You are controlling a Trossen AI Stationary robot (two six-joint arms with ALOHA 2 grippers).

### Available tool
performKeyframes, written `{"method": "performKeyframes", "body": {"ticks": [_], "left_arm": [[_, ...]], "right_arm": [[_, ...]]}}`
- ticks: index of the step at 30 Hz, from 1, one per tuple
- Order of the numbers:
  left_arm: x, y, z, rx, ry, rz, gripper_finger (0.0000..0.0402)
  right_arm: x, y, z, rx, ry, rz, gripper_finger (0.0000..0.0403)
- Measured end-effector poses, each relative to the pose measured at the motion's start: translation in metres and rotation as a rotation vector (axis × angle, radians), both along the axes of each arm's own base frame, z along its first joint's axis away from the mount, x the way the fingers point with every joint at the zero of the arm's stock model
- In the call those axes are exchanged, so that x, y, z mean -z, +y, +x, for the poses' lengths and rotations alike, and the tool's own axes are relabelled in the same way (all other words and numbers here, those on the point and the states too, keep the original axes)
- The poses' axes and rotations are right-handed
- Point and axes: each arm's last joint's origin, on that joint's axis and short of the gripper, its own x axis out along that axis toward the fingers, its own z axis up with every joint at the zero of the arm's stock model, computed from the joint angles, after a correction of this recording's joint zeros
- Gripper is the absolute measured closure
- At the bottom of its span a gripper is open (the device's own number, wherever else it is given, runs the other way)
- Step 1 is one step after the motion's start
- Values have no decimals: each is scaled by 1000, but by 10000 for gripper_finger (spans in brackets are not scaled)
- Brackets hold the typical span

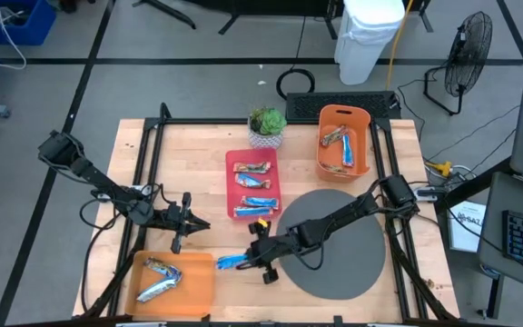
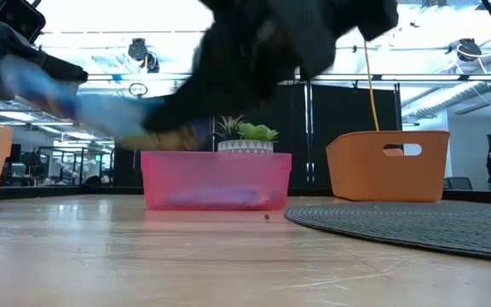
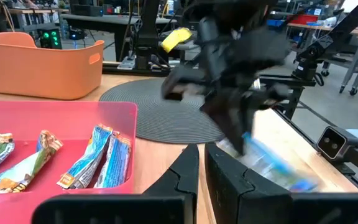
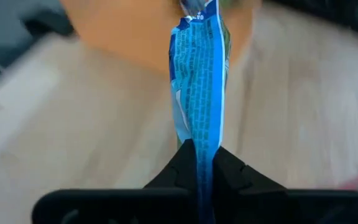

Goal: Pick and place Granola Bars by type
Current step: Put the blue/green granola bar into the bottom orange bin

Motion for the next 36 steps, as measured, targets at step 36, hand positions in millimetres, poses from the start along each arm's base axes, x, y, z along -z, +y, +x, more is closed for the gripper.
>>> {"method": "performKeyframes", "body": {"ticks": [36], "left_arm": [[-52,-26,17,144,-203,187,366]], "right_arm": [[-68,-19,26,58,-248,-218,394]]}}
